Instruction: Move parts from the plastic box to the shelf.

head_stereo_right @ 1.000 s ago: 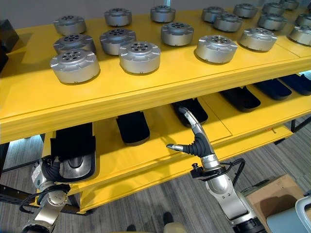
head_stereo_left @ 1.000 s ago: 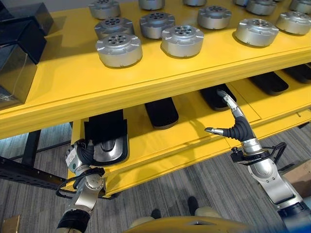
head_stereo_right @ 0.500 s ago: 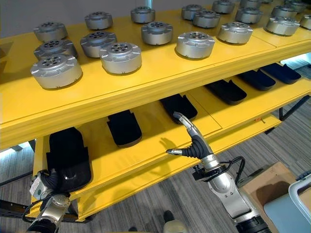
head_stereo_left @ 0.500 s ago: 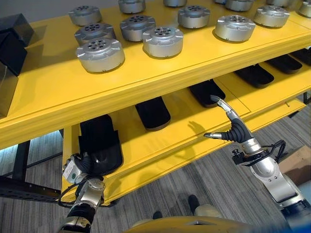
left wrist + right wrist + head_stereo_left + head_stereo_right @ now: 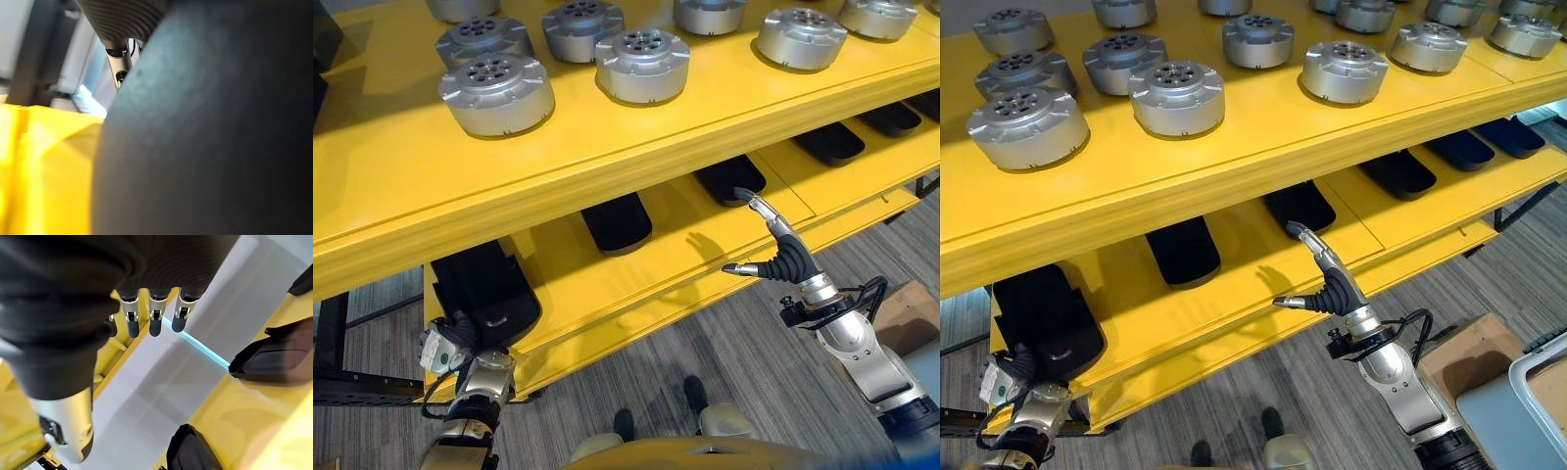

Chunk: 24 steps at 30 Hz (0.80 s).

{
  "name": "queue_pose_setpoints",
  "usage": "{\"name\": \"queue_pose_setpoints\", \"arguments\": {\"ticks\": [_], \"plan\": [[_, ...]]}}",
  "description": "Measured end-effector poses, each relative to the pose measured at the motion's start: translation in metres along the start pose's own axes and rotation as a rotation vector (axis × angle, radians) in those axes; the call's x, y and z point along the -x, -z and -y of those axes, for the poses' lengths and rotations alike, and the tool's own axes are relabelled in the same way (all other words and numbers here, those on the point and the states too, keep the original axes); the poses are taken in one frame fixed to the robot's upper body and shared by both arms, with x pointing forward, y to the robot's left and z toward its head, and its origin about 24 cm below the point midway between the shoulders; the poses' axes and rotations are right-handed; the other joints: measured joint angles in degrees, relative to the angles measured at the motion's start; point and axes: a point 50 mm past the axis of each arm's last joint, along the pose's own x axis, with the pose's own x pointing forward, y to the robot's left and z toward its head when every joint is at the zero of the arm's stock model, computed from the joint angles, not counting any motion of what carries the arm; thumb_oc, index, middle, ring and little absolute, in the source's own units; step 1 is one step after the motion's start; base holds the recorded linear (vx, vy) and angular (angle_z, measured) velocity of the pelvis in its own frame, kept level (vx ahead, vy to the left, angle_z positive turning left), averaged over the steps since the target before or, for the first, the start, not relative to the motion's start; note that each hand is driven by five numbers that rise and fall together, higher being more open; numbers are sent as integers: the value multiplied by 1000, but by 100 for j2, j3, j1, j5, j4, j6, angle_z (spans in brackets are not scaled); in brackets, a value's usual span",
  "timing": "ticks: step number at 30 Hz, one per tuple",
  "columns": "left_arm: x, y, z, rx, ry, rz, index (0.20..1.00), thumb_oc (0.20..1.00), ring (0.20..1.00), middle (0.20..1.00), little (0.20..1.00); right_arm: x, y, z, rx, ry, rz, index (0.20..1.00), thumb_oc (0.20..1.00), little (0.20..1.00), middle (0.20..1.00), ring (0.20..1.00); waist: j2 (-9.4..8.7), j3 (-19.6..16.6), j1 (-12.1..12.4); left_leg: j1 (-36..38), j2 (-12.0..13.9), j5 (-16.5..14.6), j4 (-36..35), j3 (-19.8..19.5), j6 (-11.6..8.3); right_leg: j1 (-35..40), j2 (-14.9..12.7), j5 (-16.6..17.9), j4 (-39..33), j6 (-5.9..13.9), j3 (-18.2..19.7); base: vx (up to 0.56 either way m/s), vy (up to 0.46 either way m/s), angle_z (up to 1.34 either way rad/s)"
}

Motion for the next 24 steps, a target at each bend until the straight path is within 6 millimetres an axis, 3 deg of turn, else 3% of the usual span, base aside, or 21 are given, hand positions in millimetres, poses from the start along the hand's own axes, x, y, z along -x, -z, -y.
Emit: {"name": "queue_pose_setpoints", "arguments": {"ticks": [4,7,10,14,24], "plan": [[-3,-14,0,27,-8,15,200,200,200,200,200,-1,0,1,12,-9,4,1000,1000,1000,1000,1000,-11,91,32,-77,11,12,1,-11,-11,-76,9,12,0,8,-12,-50,-13,1],[-11,-33,-3,31,-27,57,200,200,200,200,200,-11,-6,2,18,6,49,1000,1000,1000,1000,1000,-121,244,55,-87,21,18,2,-16,-21,-83,22,19,0,-1,-16,-47,1,0],[-31,-50,-18,-5,-91,120,200,200,200,200,200,-19,-10,2,24,6,79,1000,1000,1000,1000,1000,-281,293,80,-194,17,17,38,-19,-30,-171,20,38,1,6,-17,-66,48,1],[-53,-73,-42,-42,-173,216,200,200,200,200,200,-23,-13,8,51,15,98,1000,1000,1000,1000,1000,-364,362,109,-463,-18,23,140,-14,-27,-395,-8,110,2,-10,-3,-96,53,-1],[-69,-101,-57,-34,-217,237,200,200,200,200,200,-39,-18,17,94,49,147,1000,1000,1000,1000,1000,-432,846,111,-834,-5,-7,361,-48,-91,-641,13,188,3,-63,-41,-67,-10,2]]}}
